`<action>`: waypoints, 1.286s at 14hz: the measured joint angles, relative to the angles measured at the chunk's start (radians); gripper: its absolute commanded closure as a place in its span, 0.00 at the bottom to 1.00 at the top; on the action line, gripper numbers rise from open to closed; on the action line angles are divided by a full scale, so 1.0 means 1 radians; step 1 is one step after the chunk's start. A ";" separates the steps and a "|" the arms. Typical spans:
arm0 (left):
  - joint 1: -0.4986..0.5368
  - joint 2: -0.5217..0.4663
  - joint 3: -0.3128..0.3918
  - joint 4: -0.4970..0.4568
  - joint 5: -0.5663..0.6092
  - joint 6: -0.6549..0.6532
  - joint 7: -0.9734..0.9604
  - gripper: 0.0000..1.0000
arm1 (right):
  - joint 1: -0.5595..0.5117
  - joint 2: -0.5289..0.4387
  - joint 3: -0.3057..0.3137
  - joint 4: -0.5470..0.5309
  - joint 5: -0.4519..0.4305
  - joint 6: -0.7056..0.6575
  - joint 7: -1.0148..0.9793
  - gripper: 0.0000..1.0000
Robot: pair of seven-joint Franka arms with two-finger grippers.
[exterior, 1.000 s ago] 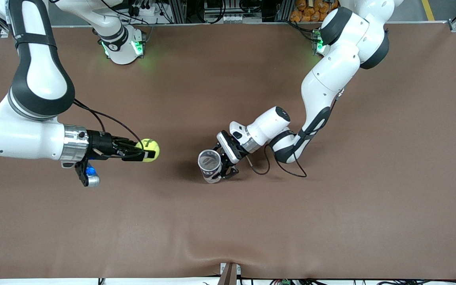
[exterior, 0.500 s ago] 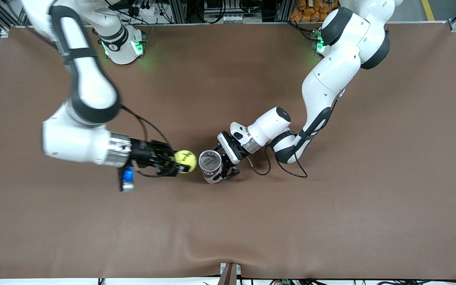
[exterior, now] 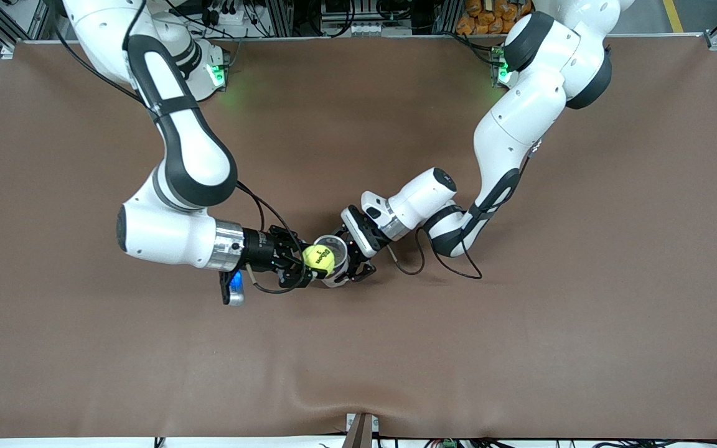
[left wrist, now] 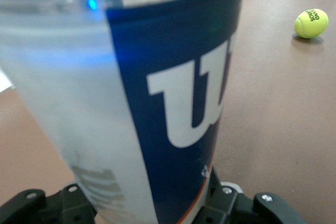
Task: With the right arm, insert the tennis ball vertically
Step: 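Move the ball over the tube opening with the right gripper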
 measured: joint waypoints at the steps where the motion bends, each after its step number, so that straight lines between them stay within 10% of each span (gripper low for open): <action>1: -0.002 0.000 0.000 0.000 0.000 -0.001 0.000 0.25 | 0.004 0.005 0.000 0.000 0.000 -0.006 0.006 0.75; 7: -0.003 0.008 0.000 0.000 0.000 -0.002 0.000 0.12 | 0.015 0.007 -0.002 0.000 -0.039 -0.090 0.053 0.71; 9: -0.003 0.008 0.000 0.000 0.000 -0.002 0.000 0.14 | 0.019 0.009 -0.002 -0.001 -0.046 -0.097 0.062 0.51; 11: -0.004 0.008 0.000 0.000 0.000 -0.002 0.000 0.17 | 0.024 0.014 -0.002 -0.008 -0.051 -0.099 0.066 0.00; 18: -0.008 0.010 0.000 0.000 0.000 -0.001 0.000 0.21 | 0.025 0.006 -0.008 0.003 -0.187 -0.102 0.067 0.00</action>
